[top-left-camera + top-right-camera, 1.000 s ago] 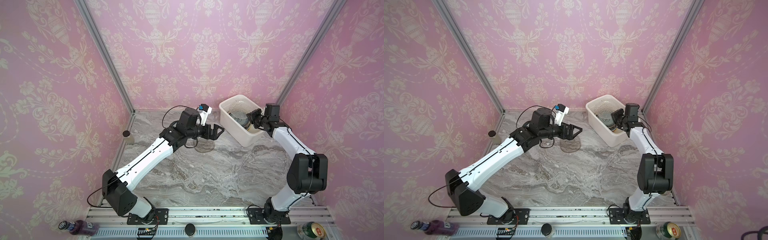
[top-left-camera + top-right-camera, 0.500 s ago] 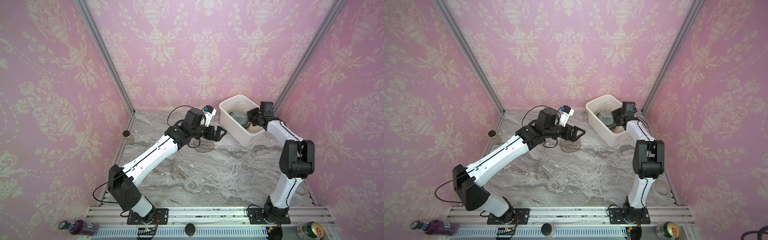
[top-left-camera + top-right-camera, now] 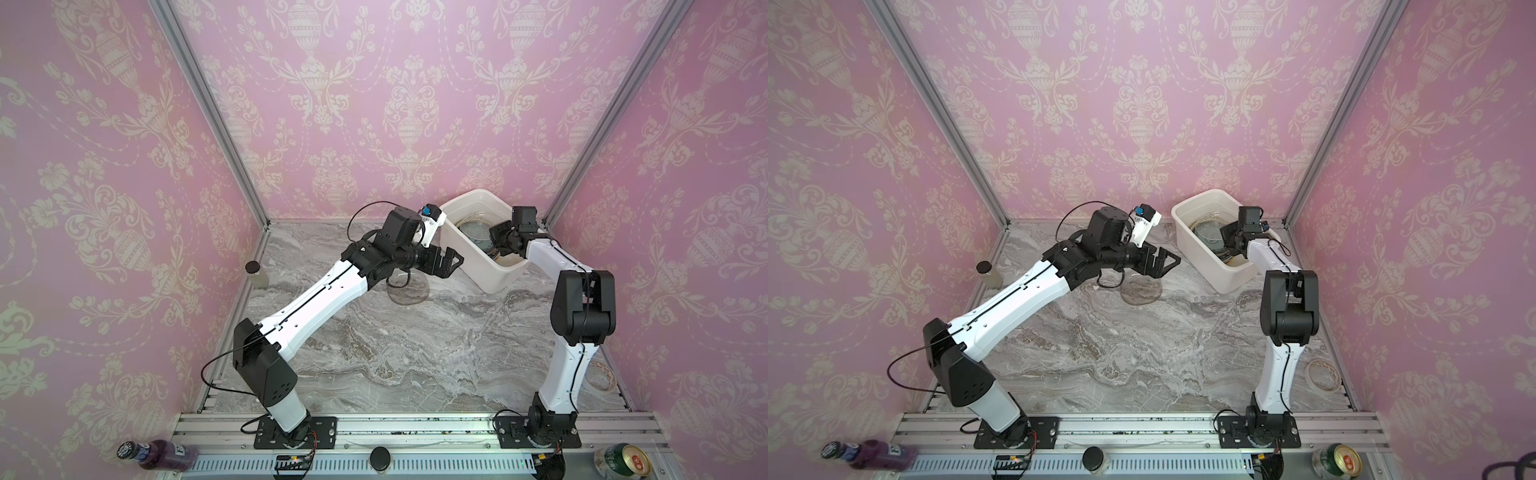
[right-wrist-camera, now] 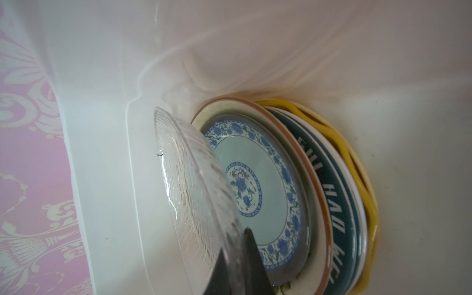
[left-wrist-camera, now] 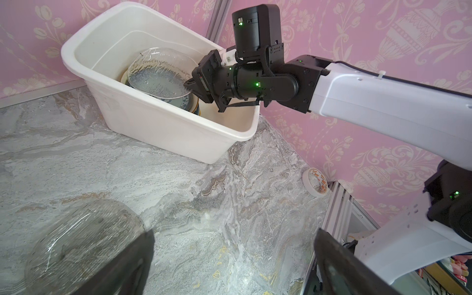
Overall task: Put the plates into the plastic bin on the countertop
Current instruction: 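Lower the glass plate against the stacked plates and open the right gripper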
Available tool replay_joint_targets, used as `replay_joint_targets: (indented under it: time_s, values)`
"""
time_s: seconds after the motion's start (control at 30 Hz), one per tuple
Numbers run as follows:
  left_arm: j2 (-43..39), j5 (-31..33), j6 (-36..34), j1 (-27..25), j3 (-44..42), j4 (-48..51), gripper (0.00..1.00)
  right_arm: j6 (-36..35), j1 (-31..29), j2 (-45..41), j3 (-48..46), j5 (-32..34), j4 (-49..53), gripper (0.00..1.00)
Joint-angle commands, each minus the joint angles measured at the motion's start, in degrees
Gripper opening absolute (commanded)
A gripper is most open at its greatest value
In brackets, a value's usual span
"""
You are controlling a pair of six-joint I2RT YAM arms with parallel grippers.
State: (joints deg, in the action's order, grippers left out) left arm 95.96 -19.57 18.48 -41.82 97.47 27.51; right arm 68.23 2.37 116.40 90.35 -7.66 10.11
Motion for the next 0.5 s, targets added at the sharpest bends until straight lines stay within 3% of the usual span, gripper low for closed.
replay_joint_targets:
  time_s: [0.0,0.47]
  values:
    - [0.89,1.23,-1.28,-0.49,2.0,1.86,0.99,0.46,-0.12,1.49,2.75,0.02,1.18,0.0]
    - [2.4,2.25,-1.27,-0.56,3.35,1.73,0.99,1.02,-0.15,5.69,7.24,0.36,4.13,0.18]
